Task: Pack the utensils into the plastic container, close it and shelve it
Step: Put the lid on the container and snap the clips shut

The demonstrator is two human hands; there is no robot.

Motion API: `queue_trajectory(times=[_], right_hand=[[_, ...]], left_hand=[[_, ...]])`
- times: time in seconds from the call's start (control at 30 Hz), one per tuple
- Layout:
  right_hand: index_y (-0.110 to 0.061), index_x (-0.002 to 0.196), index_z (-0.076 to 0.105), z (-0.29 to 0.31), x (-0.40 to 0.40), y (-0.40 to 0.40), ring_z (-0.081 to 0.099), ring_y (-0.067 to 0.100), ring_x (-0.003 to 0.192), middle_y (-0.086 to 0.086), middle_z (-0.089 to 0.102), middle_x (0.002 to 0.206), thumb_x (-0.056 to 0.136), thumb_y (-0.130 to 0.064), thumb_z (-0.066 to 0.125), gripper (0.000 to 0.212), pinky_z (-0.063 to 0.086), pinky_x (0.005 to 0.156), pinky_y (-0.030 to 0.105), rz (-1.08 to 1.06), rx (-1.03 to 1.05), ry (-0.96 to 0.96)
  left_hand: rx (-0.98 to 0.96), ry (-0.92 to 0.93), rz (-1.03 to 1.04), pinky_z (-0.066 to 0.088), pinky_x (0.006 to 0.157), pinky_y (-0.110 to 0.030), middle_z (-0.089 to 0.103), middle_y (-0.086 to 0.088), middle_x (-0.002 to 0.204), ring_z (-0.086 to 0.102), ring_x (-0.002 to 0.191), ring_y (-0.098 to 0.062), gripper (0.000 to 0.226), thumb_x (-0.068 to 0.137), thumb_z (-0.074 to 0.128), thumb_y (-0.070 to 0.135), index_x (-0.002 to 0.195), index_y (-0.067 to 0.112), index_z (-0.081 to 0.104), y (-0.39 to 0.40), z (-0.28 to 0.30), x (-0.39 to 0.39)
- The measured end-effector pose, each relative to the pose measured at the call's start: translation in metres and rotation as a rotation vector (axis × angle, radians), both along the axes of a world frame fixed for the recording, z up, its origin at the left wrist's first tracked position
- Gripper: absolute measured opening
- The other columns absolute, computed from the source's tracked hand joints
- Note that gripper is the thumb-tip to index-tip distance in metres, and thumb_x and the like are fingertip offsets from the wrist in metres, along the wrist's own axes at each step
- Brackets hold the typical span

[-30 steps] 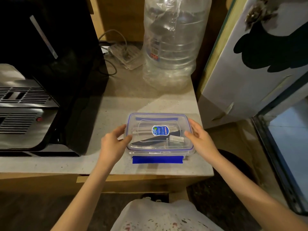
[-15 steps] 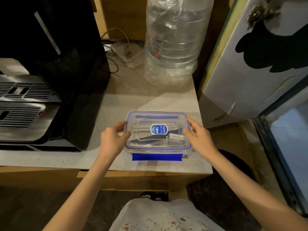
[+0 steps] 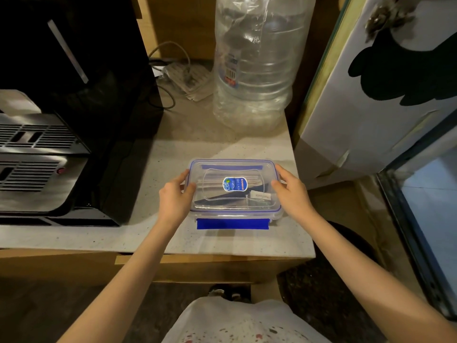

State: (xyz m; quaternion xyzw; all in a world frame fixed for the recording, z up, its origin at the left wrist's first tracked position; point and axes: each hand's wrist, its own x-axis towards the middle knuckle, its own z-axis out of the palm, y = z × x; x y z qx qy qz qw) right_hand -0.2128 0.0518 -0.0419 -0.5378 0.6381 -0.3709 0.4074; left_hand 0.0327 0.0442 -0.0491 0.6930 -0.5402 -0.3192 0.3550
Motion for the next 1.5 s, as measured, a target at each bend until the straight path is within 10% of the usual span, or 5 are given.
queue_trajectory(times=[0.43, 0.6, 0.77, 1.03, 1.5], right_hand=[[-0.026, 0.141, 0.033, -0.011, -0.006, -0.001, 0.057, 0.007, 0.107, 0.0, 0.049, 0.136, 0.097, -0.023, 0.045, 0.045, 0.054, 0.077, 0.024, -0.019, 0.055, -0.284], [-0.019, 0.139, 0.036, 0.004, -0.005, 0.0, 0.035, 0.005, 0.125, 0.002, 0.042, 0.144, 0.096, -0.019, 0.046, 0.044, 0.04, 0.093, 0.02, 0.107, -0.206, 0.3], [-0.016, 0.126, 0.055, 0.0, 0.014, 0.028, 0.04, 0.017, 0.131, 0.004, 0.05, 0.138, 0.089, -0.028, 0.06, 0.04, 0.026, 0.105, 0.029, 0.504, -0.449, 0.637], [-0.01, 0.121, 0.057, -0.015, 0.023, 0.035, 0.055, 0.026, 0.12, 0.01, 0.06, 0.129, 0.056, -0.045, 0.084, 0.079, 0.039, 0.1, 0.041, 0.569, -0.562, 1.075], [-0.011, 0.125, 0.057, -0.01, 0.012, 0.029, 0.035, 0.011, 0.128, 0.01, 0.055, 0.134, 0.079, -0.026, 0.072, 0.051, 0.03, 0.105, 0.032, 0.542, -0.499, 0.601]], left_hand=[[-0.064, -0.035, -0.172, 0.05, 0.071, -0.019, 0.052, -0.009, 0.134, 0.05, 0.103, -0.004, 0.051, 0.095, 0.041, 0.032, 0.142, 0.021, 0.027, 0.005, -0.008, 0.005], [-0.234, -0.478, -0.292, 0.028, 0.11, -0.043, 0.039, -0.009, 0.147, 0.033, 0.136, -0.026, 0.05, 0.094, 0.037, 0.043, 0.138, 0.018, 0.037, 0.014, 0.006, 0.001], [-0.389, -0.714, -0.658, 0.04, 0.102, -0.045, 0.057, -0.012, 0.132, 0.05, 0.125, -0.03, 0.06, 0.084, 0.041, 0.054, 0.127, 0.013, 0.053, 0.031, 0.011, -0.011], [-0.389, -1.002, -0.714, 0.042, 0.099, -0.048, 0.057, -0.015, 0.132, 0.054, 0.121, -0.032, 0.088, 0.058, 0.08, 0.05, 0.13, 0.01, 0.049, 0.034, -0.003, -0.014], [-0.462, -0.768, -0.799, 0.041, 0.098, -0.05, 0.056, -0.014, 0.132, 0.052, 0.122, -0.032, 0.059, 0.075, 0.07, 0.037, 0.127, 0.013, 0.053, 0.023, 0.003, 0.003]])
